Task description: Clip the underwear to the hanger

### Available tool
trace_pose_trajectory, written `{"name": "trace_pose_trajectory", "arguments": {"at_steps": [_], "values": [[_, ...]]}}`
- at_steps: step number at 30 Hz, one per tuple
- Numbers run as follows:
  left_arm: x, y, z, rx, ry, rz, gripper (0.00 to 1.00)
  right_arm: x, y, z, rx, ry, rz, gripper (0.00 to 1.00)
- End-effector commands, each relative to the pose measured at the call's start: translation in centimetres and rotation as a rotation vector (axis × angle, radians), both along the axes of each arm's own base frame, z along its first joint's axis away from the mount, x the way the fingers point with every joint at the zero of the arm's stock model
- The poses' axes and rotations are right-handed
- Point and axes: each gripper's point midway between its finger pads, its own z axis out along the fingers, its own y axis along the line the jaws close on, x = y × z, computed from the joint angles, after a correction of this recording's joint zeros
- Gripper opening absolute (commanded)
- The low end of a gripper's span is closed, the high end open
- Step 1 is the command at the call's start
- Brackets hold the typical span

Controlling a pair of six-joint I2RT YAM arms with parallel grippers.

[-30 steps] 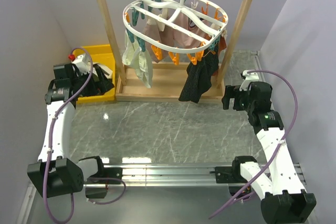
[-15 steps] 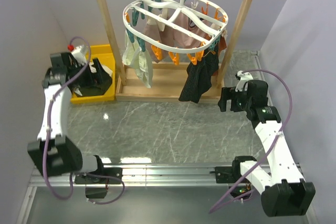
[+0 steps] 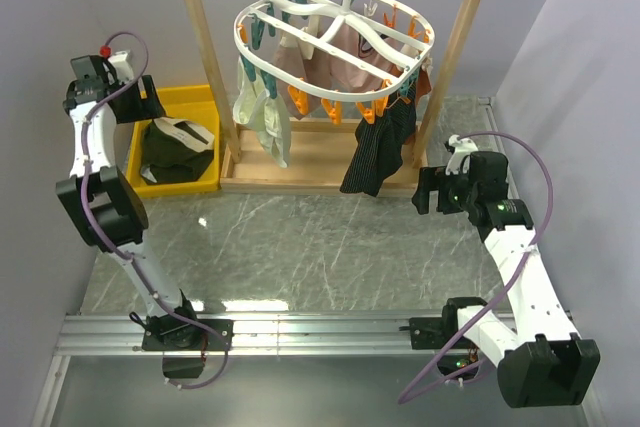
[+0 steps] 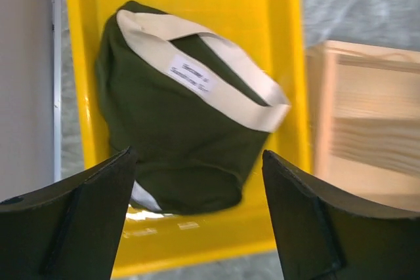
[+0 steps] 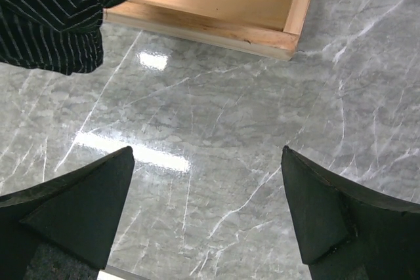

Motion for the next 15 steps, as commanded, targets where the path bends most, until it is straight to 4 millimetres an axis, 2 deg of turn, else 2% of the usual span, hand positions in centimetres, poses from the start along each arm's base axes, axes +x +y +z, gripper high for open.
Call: {"name": "trace_pose_trajectory", "arguments": {"at_steps": [1,5,6,10,15], "values": [[3.2,2.2,1.6,0.126,-0.105,-0.024,0.81,1.0,-0.2,1.6,-0.007,-0.044,0.005,1.0],[6.3,3.3,1.0,0.167,-0.161,-0.049,0.72,1.1,-0.1,0.7,-0.009,-0.024,0.007,1.0],[6.9,3.8,0.0,0.174,-0.156,-0.044,0.7,1.0,-0.2,0.5,-0.011,-0.018,0.005,1.0],[8.7,4.6,-1.6,0.204,-0.181,-0.066,0.62,1.1,-0.4,0.2,-0.018,-0.014,-0.001,1.0],[10.6,5.0,-3.5,0.191,-0.2,-0.069,0.6,1.2,-0.4,-0.1,-0.021,-0.003,-0.002,1.0]]}}
